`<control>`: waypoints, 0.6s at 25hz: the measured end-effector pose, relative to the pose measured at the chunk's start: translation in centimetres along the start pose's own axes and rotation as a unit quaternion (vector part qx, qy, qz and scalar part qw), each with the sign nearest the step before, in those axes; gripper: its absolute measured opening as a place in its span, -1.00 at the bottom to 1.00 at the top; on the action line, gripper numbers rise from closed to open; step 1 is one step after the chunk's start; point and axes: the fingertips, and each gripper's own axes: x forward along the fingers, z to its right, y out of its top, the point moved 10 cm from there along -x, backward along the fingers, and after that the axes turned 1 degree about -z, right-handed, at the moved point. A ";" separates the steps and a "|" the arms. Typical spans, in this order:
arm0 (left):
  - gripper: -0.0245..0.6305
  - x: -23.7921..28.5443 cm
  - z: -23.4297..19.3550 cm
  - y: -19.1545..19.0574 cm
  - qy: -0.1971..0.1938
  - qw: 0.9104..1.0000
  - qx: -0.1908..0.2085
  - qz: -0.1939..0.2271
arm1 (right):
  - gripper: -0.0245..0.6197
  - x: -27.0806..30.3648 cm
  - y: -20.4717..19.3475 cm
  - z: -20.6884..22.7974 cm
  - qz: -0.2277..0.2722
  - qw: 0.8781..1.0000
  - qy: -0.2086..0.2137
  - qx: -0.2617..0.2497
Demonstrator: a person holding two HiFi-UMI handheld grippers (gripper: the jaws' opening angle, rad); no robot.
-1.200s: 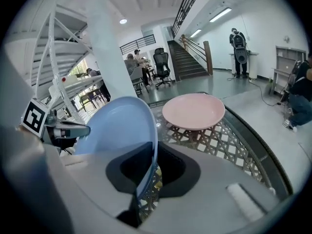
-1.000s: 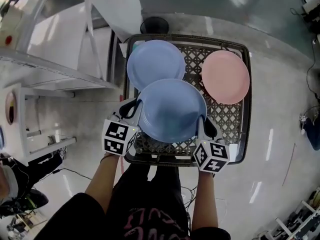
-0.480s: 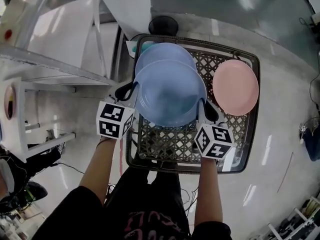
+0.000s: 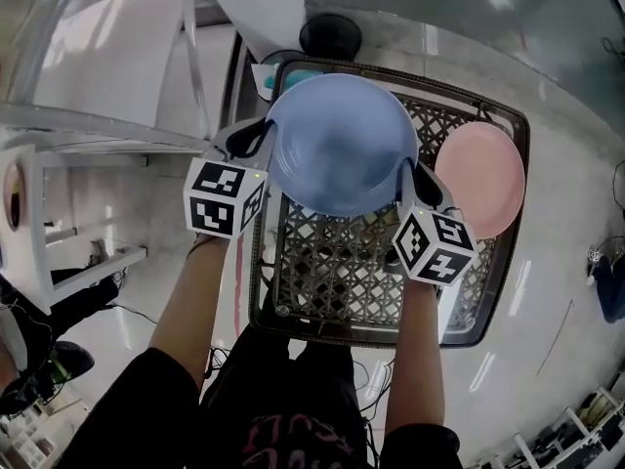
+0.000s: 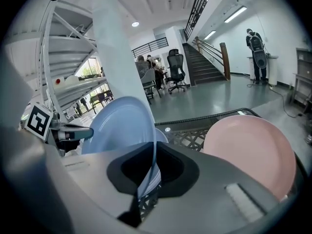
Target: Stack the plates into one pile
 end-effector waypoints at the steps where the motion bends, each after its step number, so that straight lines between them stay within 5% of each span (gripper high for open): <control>1: -0.85 0.3 -0.3 0.0 0.000 1.000 -0.002 0.000 | -0.83 0.4 0.1 0.0 -0.001 1.000 0.000 -0.002; 15: -0.81 4.4 -1.4 -1.3 -0.007 1.000 0.002 -0.029 | -0.78 3.8 -0.9 1.1 -0.027 0.999 -0.018 -0.021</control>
